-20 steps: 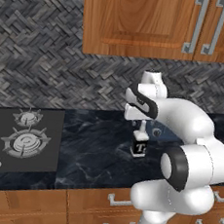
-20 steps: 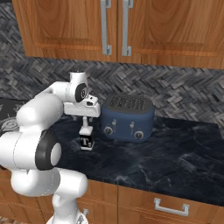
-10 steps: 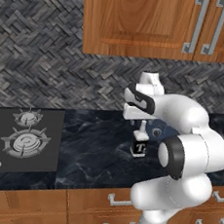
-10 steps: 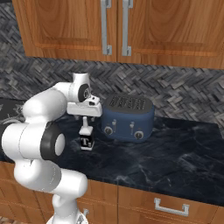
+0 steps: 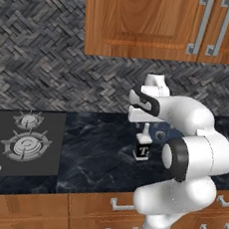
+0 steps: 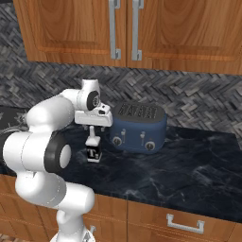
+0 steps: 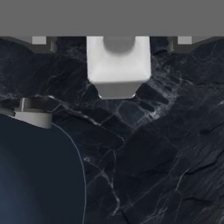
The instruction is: Move the drinks to the dining counter.
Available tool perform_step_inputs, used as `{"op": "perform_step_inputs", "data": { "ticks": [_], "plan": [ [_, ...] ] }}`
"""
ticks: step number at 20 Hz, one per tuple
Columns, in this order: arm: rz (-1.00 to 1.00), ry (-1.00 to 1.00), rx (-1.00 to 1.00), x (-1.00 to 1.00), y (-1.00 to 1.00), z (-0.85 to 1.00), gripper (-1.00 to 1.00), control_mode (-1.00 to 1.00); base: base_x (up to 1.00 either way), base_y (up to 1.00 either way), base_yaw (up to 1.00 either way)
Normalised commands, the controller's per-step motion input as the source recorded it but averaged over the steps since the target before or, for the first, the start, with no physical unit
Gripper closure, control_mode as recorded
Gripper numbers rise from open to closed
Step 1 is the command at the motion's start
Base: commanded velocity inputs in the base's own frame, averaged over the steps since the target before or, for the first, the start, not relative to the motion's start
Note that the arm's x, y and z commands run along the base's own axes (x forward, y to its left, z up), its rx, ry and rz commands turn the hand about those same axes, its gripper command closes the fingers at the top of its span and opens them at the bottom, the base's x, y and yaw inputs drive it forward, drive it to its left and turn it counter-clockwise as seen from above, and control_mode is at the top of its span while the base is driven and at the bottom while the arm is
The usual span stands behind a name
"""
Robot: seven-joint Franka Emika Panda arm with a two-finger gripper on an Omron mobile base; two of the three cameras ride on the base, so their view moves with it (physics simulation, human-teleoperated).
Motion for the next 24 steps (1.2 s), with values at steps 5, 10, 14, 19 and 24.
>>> {"op": "perform_step_inputs", "data": {
  "ticks": [5,10,14,19,24],
  "plan": [
    [0.0,0.0,0.0,0.0,0.0,-0.09,-1.0,-1.0,0.0,0.0,0.0],
    [0.0,0.0,0.0,0.0,0.02,0.0,-1.0,-1.0,0.0,0.0,0.0],
    [0.0,0.0,0.0,0.0,0.0,0.0,-1.0,-1.0,0.0,0.0,0.0],
    [0.0,-0.01,0.0,0.0,0.0,0.0,-1.0,-1.0,0.0,0.0,0.0],
    [0.0,-0.05,0.0,0.0,0.0,0.0,-1.0,-1.0,0.0,0.0,0.0]
  ]
}}
